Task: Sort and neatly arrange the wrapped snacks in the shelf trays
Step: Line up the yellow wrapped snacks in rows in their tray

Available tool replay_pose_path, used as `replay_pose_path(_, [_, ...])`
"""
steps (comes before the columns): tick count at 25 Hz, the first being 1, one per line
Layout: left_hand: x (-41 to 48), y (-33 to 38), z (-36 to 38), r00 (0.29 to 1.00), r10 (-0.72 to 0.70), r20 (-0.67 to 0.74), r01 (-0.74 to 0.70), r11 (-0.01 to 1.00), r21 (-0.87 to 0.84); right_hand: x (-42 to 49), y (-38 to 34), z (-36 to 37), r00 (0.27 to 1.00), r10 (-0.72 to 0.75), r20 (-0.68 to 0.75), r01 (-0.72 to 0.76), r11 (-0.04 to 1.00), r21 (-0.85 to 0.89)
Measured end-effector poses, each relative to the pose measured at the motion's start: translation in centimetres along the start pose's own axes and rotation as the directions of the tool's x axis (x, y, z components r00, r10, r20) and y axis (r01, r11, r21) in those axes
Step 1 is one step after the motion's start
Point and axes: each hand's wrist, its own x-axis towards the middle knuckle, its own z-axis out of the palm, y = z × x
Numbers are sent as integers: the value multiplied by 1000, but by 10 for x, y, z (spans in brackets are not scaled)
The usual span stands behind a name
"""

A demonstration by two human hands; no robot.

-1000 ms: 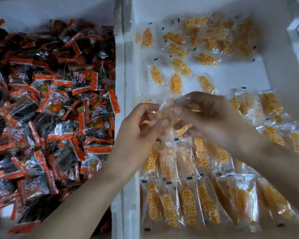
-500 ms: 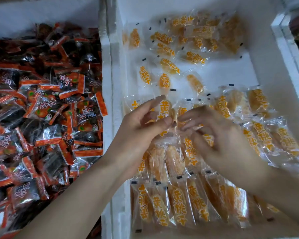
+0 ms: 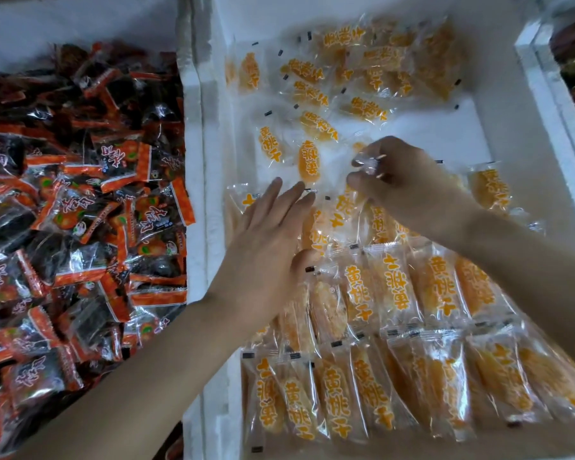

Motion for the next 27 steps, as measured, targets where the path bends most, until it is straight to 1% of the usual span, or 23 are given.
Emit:
replay_pose_path(2, [0,-7,7,998,-2,65,-5,994,109,12,3,13,993,-66,96,78,989,-128])
replay_pose_path(4, [-1,-11,11,998,16,60,-26,985,171,17,4,25,975,-127,183,159,972,-174])
replay_pose_path(6, [-2,-11,12,998,3,56,-13,984,179,17,3,31,955,-164,246,224,944,-242])
replay_pose_path(8, [-1,-11,12,998,-21,63,11,988,153,15,6,33,944,-194,267,281,896,-345])
replay_pose_path(10, [2,-9,5,998,-32,57,26,993,111,12,11,30,945,-248,215,314,873,-373])
replay_pose_path(12, [10,-7,-7,998,-54,41,54,998,14,16,14,22,959,-270,84,283,901,-330])
replay_pose_path(13, [18,-6,-12,998,-60,30,62,997,-35,22,18,17,968,-251,6,239,911,-336])
replay_pose_path(14, [29,-6,-16,998,-64,8,65,996,-69,31,22,12,976,-213,-55,178,912,-370])
replay_pose_path(15, [43,-6,-17,997,-76,-14,74,993,-88,42,26,7,985,-152,-81,105,903,-417])
replay_pose_path(17, [75,-9,-10,987,-158,-11,156,982,-107,59,33,1,999,-10,-46,-14,879,-477])
replay_pose_path(18, [92,-11,-5,976,-214,23,216,971,-100,64,36,1,999,35,-18,-39,870,-492])
replay_pose_path(19, [106,-13,2,960,-270,77,276,958,-79,69,39,2,999,50,-8,-47,862,-505])
replay_pose_path(21, [123,-14,12,924,-350,151,354,935,4,74,43,5,998,24,-54,-48,858,-511])
replay_pose_path(24, [137,-11,21,905,-403,134,383,911,152,76,41,3,989,-31,-143,-37,892,-450])
replay_pose_path(25, [141,-10,21,897,-422,135,399,902,165,75,39,0,987,-48,-154,-22,907,-421])
replay_pose_path(27, [146,-7,22,869,-461,182,447,887,112,70,37,-5,981,-93,-170,26,932,-361])
